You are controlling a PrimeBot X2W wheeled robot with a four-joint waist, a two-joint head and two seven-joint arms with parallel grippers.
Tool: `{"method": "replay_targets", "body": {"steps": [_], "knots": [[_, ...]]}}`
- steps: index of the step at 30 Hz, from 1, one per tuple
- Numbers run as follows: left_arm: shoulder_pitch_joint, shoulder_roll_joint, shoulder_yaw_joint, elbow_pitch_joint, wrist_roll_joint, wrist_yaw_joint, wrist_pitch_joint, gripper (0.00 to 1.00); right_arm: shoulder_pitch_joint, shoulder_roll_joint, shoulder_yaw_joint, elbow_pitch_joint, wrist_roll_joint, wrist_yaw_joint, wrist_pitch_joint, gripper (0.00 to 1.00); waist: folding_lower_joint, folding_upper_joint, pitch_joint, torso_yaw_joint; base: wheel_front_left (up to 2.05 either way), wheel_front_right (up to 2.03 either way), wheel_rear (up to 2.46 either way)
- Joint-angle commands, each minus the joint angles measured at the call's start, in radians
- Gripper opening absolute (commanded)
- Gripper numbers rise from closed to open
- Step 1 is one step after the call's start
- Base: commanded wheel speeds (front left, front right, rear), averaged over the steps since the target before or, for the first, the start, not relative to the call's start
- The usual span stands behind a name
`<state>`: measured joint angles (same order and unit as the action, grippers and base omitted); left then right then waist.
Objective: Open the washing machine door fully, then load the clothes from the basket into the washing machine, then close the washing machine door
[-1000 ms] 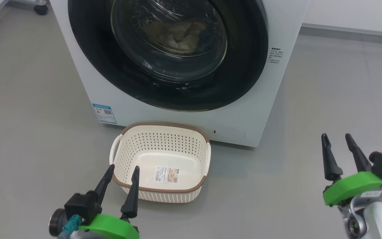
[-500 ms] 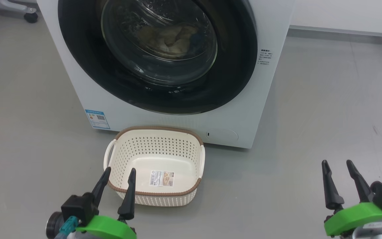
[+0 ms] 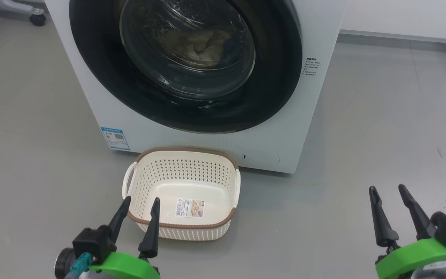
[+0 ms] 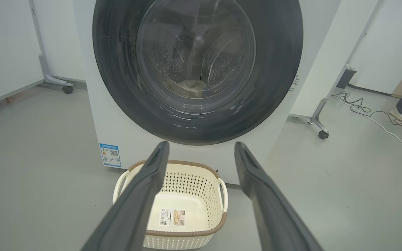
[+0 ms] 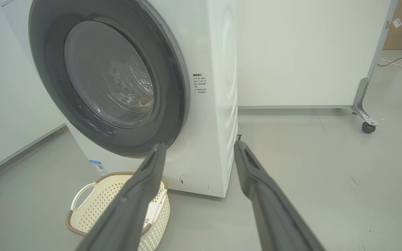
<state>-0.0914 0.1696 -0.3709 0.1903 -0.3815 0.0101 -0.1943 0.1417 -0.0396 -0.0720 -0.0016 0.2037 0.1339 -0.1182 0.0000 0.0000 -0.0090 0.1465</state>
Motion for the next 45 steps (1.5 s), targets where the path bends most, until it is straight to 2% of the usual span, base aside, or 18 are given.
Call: {"method": "replay_targets", "body": {"steps": [1, 33, 34, 38, 45], "knots": [[-0.025, 0.016, 0.03, -0.035, -0.006, 0.005, -0.005, 1.0, -0.016, -0.011, 0.021, -0.04, 0.007, -0.003, 0.0, 1.0, 0.0, 0.0, 0.0, 0.0, 0.0, 0.0, 0.0], [-0.029, 0.024, 0.001, -0.034, -0.016, 0.014, -0.015, 1.0, 0.001, -0.011, 0.005, -0.04, 0.011, -0.003, 0.014, 1.0, 0.0, 0.0, -0.003, 0.005, 0.0, 0.0, 0.0], [0.001, 0.006, -0.029, 0.0, -0.008, 0.009, -0.005, 0.0, 0.027, 0.001, -0.015, -0.008, 0.008, 0.0, 0.013, 0.0, 0.0, 0.0, -0.003, 0.005, 0.0, 0.0, 0.0], [0.031, -0.005, -0.033, 0.057, -0.01, 0.008, 0.001, 0.0, 0.042, 0.01, -0.01, 0.058, 0.011, 0.0, 0.013, 0.0, 0.0, 0.0, -0.003, 0.004, 0.0, 0.0, 0.0], [0.034, -0.01, -0.008, 0.061, -0.077, 0.0, 0.016, 0.0, 0.029, 0.008, -0.008, 0.073, 0.087, 0.0, 0.023, 0.0, 0.0, 0.0, -0.002, -0.004, 0.0, 0.0, 0.0]]}}
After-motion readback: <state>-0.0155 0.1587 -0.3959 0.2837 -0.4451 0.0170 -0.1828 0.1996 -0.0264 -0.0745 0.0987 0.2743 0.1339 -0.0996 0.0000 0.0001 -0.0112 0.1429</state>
